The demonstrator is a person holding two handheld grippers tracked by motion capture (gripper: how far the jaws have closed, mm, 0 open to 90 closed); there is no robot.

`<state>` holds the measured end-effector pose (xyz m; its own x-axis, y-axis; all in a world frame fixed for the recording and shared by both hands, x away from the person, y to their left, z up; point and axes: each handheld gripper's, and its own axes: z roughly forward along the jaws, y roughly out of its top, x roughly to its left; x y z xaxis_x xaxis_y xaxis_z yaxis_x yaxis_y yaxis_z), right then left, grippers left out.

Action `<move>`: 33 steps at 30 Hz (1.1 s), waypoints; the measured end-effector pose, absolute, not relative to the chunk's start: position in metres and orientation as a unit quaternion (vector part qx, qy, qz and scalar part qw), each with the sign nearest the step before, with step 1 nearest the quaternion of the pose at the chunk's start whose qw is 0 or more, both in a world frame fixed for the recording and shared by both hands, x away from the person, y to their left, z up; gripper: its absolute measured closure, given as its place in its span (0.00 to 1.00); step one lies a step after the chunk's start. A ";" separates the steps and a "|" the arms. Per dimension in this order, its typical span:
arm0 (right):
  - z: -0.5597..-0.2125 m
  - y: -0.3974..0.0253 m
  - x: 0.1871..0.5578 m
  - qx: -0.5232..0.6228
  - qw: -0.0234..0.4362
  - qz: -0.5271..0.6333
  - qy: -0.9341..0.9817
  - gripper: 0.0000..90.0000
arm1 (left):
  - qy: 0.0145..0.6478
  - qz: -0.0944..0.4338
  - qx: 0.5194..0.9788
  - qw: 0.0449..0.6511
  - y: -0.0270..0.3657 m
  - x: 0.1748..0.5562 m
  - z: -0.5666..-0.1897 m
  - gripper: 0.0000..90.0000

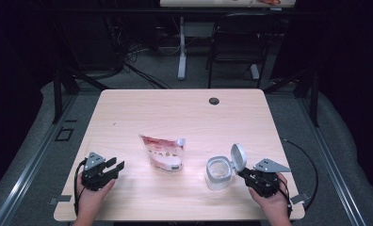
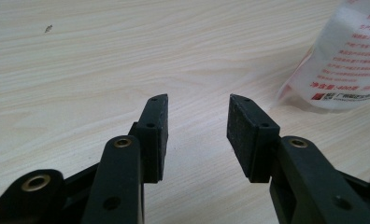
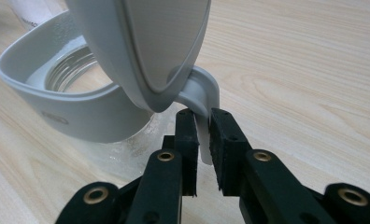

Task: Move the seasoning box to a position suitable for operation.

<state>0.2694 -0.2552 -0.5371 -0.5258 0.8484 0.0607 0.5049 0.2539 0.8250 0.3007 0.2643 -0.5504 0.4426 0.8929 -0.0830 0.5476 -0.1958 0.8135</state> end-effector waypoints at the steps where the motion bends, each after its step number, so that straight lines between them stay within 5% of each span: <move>1: -0.537 -0.255 0.270 0.443 0.204 0.423 0.764 0.91 | 0.484 0.211 0.744 0.410 0.264 0.301 -0.550 0.65; 33: -0.541 -0.254 0.300 0.460 0.197 0.438 0.747 0.89 | 0.478 0.210 0.750 0.406 0.260 0.301 -0.550 0.65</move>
<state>0.2999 -0.2545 -0.5413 -0.4995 0.8596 0.1080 0.5136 0.1934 0.8359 0.3013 0.2603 -0.5503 0.4551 0.8874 -0.0739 0.5463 -0.2128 0.8101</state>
